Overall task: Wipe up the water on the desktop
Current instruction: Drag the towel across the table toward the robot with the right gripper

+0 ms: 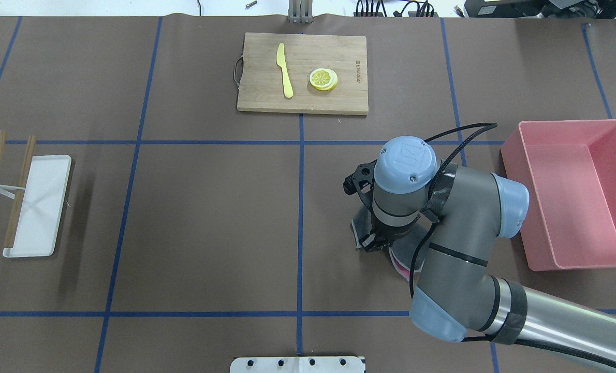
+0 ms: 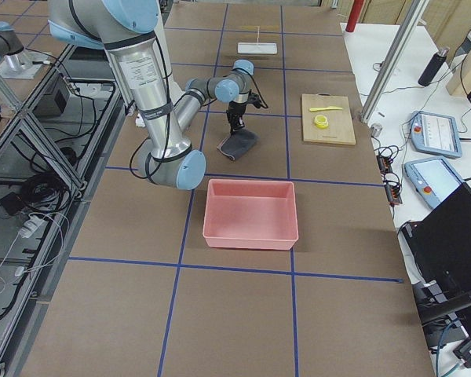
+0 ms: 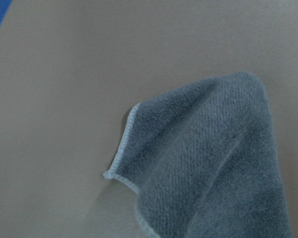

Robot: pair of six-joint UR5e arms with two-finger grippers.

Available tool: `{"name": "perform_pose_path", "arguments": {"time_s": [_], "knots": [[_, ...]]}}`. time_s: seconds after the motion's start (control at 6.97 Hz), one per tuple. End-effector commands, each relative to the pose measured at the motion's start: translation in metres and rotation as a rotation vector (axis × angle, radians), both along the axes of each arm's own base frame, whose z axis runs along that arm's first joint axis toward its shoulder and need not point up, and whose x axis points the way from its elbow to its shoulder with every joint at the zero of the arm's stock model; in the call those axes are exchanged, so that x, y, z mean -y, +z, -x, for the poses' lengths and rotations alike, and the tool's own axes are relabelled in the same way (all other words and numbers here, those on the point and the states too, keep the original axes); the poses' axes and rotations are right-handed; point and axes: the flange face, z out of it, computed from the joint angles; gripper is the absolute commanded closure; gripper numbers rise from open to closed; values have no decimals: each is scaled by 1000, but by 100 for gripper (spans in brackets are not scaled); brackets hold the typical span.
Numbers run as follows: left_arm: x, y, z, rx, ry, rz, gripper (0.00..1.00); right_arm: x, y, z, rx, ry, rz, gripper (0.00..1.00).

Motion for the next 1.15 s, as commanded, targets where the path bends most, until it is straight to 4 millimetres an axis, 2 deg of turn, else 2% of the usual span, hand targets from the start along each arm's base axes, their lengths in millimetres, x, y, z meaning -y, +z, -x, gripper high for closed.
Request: {"name": "perform_pose_path", "arguments": {"time_s": [0.0,0.14,0.29,0.43,0.57,0.72,1.0], "knots": [[1,-1,2,0,-5,-2,2,-31,-25,7,97,-20,60,100],[1,-1,2,-1,-4,-1,2,-35,-34,5,178,-44,56,100],[2,0,3,-1,-6,0,1,-30,-53,-11,277,-70,68,100],[4,1,2,-1,-4,2,2,-12,-57,-27,315,-68,98,100],[5,3,1,0,-4,5,2,-5,-51,-26,310,-67,97,100],[7,0,1,-1,-4,-1,2,13,-33,-21,296,-46,101,100],[8,-1,1,-2,-5,-2,2,55,13,-8,299,-1,95,100]]}}
